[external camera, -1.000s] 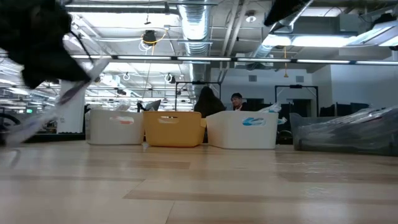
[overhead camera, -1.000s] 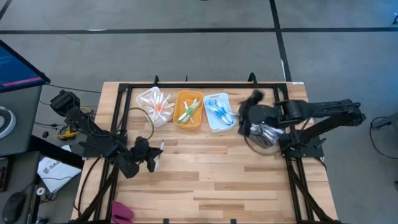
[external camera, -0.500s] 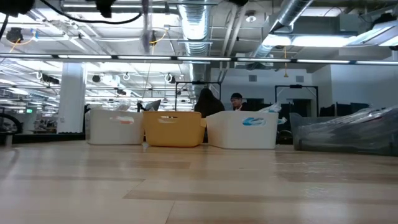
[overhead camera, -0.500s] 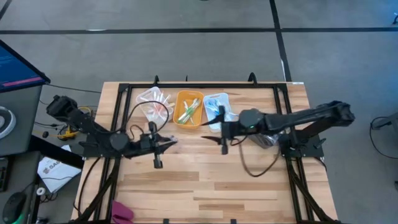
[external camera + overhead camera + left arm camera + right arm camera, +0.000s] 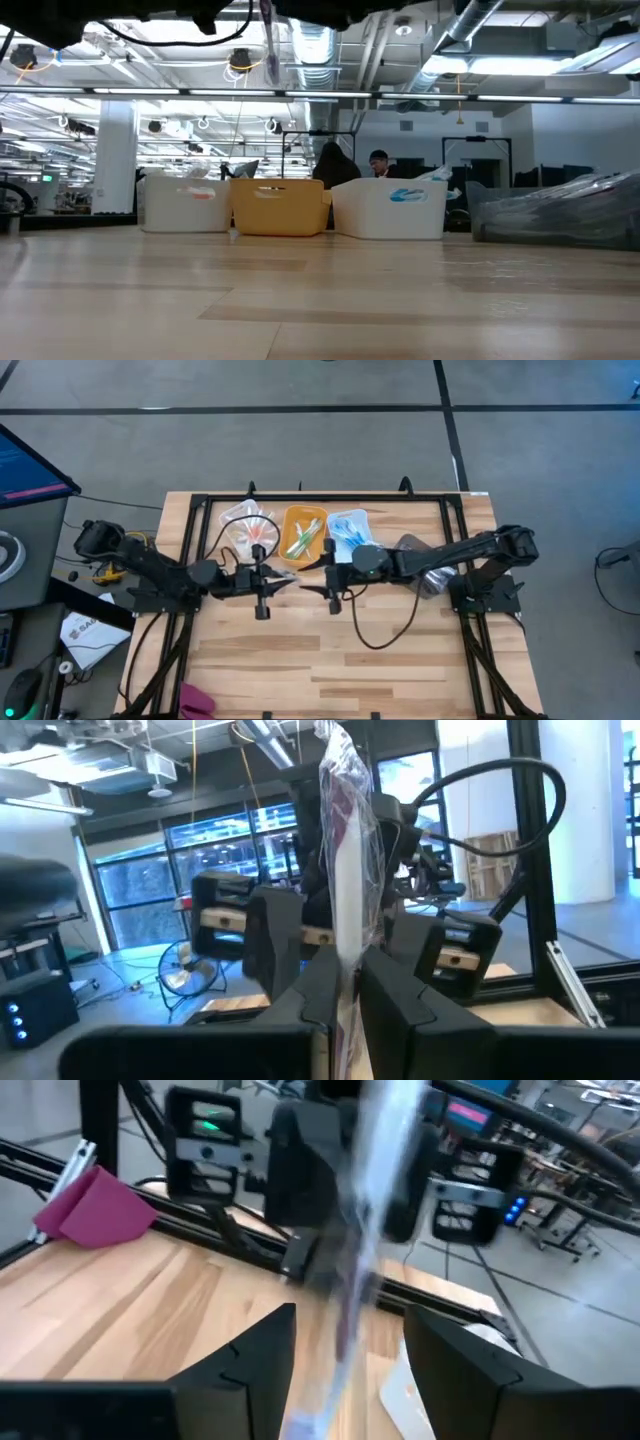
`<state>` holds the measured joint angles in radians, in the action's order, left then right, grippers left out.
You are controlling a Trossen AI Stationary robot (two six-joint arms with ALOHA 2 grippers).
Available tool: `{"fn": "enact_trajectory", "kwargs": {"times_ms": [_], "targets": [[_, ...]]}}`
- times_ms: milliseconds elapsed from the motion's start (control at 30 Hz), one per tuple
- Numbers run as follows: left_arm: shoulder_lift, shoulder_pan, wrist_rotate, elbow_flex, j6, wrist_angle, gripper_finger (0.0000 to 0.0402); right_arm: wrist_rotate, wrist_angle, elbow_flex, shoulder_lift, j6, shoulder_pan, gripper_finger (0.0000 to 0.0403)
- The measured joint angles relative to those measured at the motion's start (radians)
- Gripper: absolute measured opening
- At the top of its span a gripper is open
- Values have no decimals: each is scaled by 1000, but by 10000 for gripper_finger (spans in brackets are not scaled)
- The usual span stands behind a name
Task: Pick & Place Toothbrushes
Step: Put the white violet toothbrush into the black transparent bin
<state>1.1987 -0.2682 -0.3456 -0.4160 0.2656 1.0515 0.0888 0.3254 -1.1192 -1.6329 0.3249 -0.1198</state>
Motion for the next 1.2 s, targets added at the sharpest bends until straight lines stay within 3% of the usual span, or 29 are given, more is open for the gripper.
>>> {"fn": "enact_trajectory", "kwargs": {"times_ms": [300, 400, 533, 733, 867, 1000, 1200], "targets": [[3, 65, 120, 0, 0, 6, 21, -28, -8, -44, -58, 22, 5, 154], [8, 76, 137, 0, 0, 7, 21, -28, -33, -54, -57, 28, 12, 116], [9, 91, 196, 0, -5, 0, 23, -33, -51, -55, -55, 51, 22, 28], [10, 95, 213, 0, -8, -3, 54, -40, -102, -56, -52, 68, 29, 13], [10, 90, 231, 0, -34, 2, 90, -31, -214, -54, -13, 45, 29, 11], [9, 90, 233, 0, -95, -8, 131, 60, -411, -54, 71, -3, 28, 11], [8, 91, 189, 5, -94, -24, 178, 249, -882, -54, 238, -243, 46, 11]]}}
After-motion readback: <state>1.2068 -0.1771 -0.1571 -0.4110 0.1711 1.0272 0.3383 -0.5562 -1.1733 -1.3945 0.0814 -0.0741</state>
